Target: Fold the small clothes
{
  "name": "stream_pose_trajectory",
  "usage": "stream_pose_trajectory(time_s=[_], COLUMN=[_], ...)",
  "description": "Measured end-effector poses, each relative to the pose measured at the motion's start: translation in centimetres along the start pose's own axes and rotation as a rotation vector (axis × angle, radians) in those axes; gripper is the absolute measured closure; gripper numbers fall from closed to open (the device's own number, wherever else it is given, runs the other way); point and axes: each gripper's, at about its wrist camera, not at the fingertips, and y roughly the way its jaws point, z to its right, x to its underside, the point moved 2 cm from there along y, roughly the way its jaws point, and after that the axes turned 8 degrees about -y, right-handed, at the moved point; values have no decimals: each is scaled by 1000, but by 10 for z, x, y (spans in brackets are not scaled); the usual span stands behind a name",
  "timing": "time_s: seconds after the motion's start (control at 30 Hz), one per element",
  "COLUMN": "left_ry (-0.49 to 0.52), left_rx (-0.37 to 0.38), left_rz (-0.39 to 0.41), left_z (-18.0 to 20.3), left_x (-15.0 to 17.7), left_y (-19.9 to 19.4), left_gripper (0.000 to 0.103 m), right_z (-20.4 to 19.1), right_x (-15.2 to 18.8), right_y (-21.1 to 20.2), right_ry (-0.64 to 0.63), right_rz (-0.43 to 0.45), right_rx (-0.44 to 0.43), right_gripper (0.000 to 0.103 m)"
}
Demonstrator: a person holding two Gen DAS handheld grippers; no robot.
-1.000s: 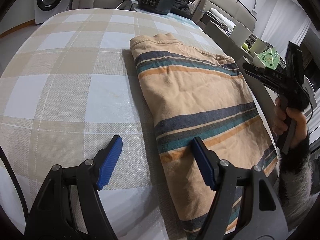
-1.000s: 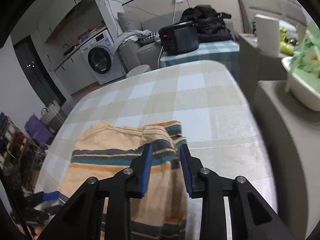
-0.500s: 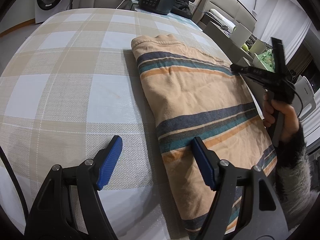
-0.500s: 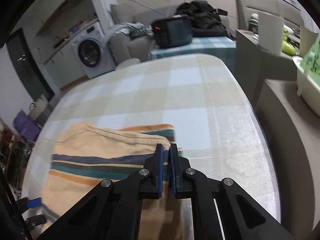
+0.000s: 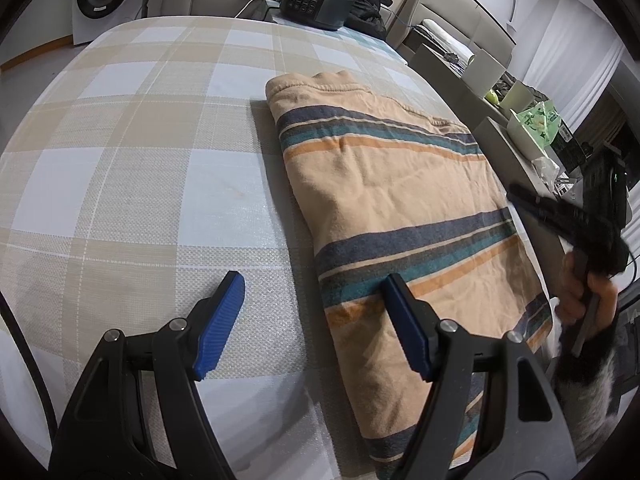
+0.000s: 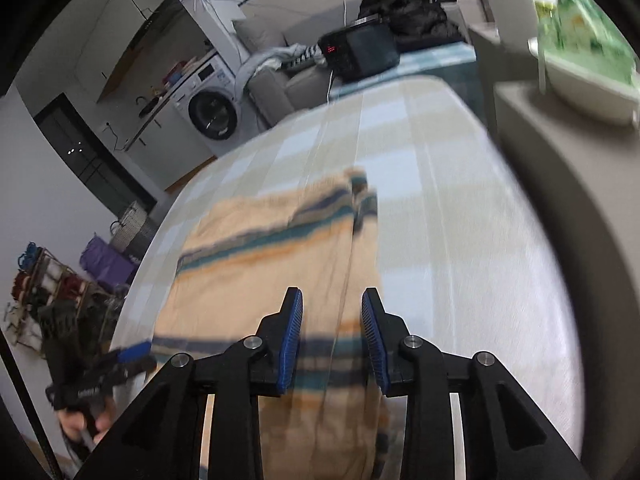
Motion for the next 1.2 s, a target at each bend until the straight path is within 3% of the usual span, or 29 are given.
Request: stream_pose_trajectory(time_s=[0.2,0.27,0.33,0.37,0.53,0.67,0.77,1.0,1.1,1.2], left_ry=[5,3,-2,-4,-5,-2,0,-2,1,9], left_rx=[0,0,-1,-1,-3,2,0,0,1,1], left_rz=[6,8,5,4,12,8,11,9,-2,-5], left_z=[0,0,-1,-2,-2,-2,-3,-3,-1,2], left_x=[0,0,0,0,-1,0,-1,-2,1,3], left_y=[-2,-3,-3,-3,-5,-4,-5,-4,0,1], left_gripper=[34,34,34,34,34,34,34,34,34,34], right_z=[-11,-16,-18,-19,-27,-16,-12,-2,1,-1], right_x=[11,12,12,12,7,16,19,35,48,50], right_y=[12,13,15,15,-8,8,12,-18,-18,-16], right_ry=[-6,-29,-61,-70,-113,-104,-89,-10,27,26], right_rz=[-35,-41,-52,-51,27,-30,-51,-57,-76,-66], right_rx=[-34,-20,24,33,35,115,116,-20,-55,-64], right_gripper=[72,79,98,98,99,99,99,85,85,96])
